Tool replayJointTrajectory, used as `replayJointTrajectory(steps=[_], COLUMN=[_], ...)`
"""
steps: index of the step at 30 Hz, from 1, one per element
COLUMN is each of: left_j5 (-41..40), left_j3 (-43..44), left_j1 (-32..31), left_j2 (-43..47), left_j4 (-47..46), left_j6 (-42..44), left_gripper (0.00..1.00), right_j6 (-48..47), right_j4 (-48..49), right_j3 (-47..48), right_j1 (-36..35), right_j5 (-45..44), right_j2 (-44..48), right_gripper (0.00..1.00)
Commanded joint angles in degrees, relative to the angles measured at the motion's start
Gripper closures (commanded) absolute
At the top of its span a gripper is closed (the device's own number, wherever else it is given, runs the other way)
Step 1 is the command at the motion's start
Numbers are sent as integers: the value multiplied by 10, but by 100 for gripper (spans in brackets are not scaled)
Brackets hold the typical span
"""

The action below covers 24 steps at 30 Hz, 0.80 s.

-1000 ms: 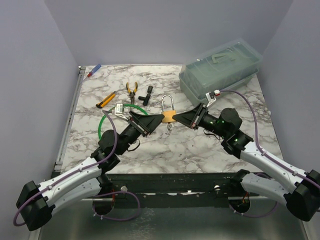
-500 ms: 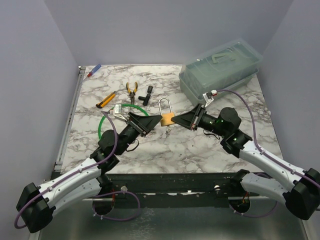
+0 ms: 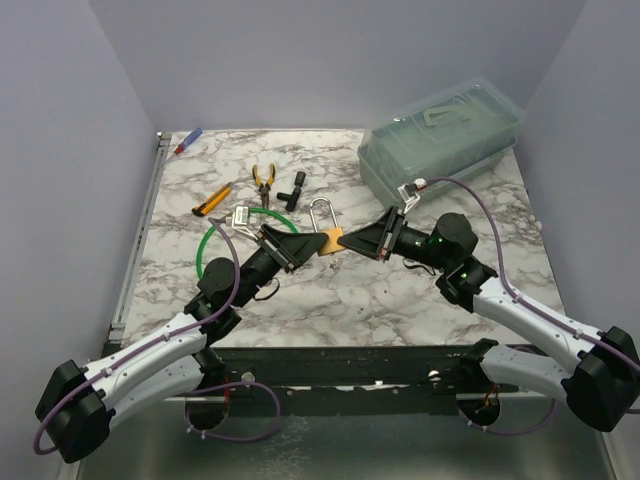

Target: Unlock with the key

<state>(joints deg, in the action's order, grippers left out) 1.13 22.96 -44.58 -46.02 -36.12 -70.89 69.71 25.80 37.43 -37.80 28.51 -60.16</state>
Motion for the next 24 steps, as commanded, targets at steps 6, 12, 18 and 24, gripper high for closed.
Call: replayJointTrajectory(steps=[6, 12, 18, 24], left_j5=[36, 49, 58, 56], left_j3=[-7, -8, -8, -11], left_j1=[10, 12, 15, 17], left_j2=[-7, -17, -20, -15], left_j4=[-36, -45, -54, -55], left_j6=[-6, -14, -17, -18], left_gripper=[64, 65, 74, 100], right_j6=[23, 30, 33, 15], right_j4=[90, 112, 120, 75], right_j3=[25, 24, 22, 29], right_j1=[-1, -1, -1, -1], right_j5=[45, 61, 63, 47], right_j2=[-9, -21, -26, -19], right_gripper=[100, 100, 100, 99])
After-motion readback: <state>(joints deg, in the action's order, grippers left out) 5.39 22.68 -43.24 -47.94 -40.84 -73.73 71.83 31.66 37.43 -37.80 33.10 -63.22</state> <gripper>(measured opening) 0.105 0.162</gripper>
